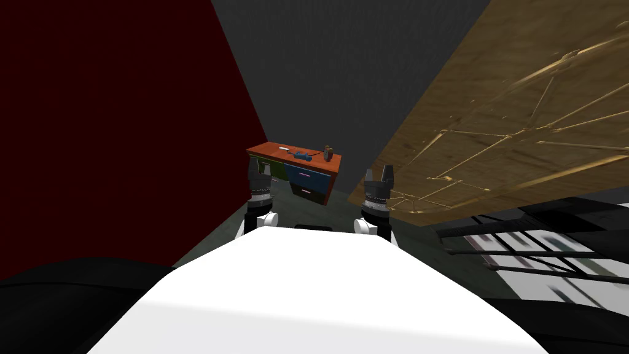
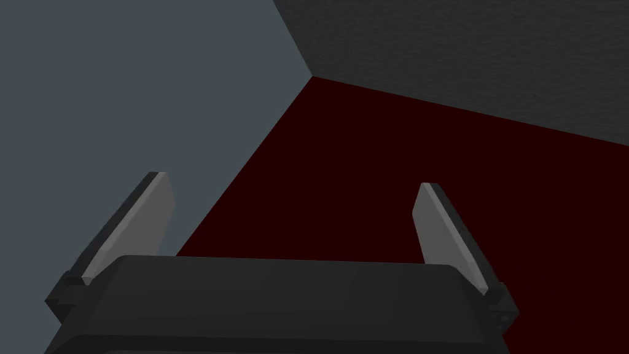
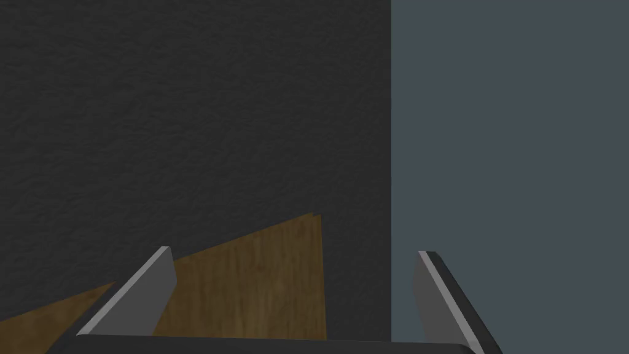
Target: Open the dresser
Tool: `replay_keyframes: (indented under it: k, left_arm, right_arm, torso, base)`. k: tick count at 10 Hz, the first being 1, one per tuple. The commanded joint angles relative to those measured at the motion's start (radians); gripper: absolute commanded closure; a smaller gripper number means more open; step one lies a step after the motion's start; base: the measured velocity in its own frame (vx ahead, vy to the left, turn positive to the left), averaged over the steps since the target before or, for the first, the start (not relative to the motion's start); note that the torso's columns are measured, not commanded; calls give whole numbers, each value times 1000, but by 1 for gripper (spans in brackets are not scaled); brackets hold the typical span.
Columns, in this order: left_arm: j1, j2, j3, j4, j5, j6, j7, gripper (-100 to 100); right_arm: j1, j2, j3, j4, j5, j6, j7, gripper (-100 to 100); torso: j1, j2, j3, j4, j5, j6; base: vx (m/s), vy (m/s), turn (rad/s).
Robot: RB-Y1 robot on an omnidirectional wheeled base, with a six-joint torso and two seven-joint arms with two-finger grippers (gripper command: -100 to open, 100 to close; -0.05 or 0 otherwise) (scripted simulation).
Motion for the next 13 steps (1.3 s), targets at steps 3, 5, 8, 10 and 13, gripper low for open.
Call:
replay_keyframes:
  k: [3,5,8,10,13]
  left_arm:
    - [0,0,0,0,0,0,0,0]
    - [0,0,0,0,0,0,0,0]
    - [0,0,0,0,0,0,0,0]
    - [-5,42,-1,11,-2,3,0,-100]
    - [-21,115,-5,52,-8,16,-1,-100]
  right_arm:
    - [0,0,0,0,0,0,0,0]
    - [0,0,0,0,0,0,0,0]
    - [0,0,0,0,0,0,0,0]
    - [0,0,0,0,0,0,0,0]
    - [0,0,0,0,0,0,0,0]
  torso:
    - [0,175,-351,176,0,0]
    - [0,322,-644,322,0,0]
    - [0,544,-1087,544,0,0]
    - [0,691,-1382,691,0,0]
    - [0,735,-1476,736,0,0]
  base:
    - [0,0,0]
    - [0,0,0]
    - [0,0,0]
    - [10,-1,-9]
    - [43,-2,-27]
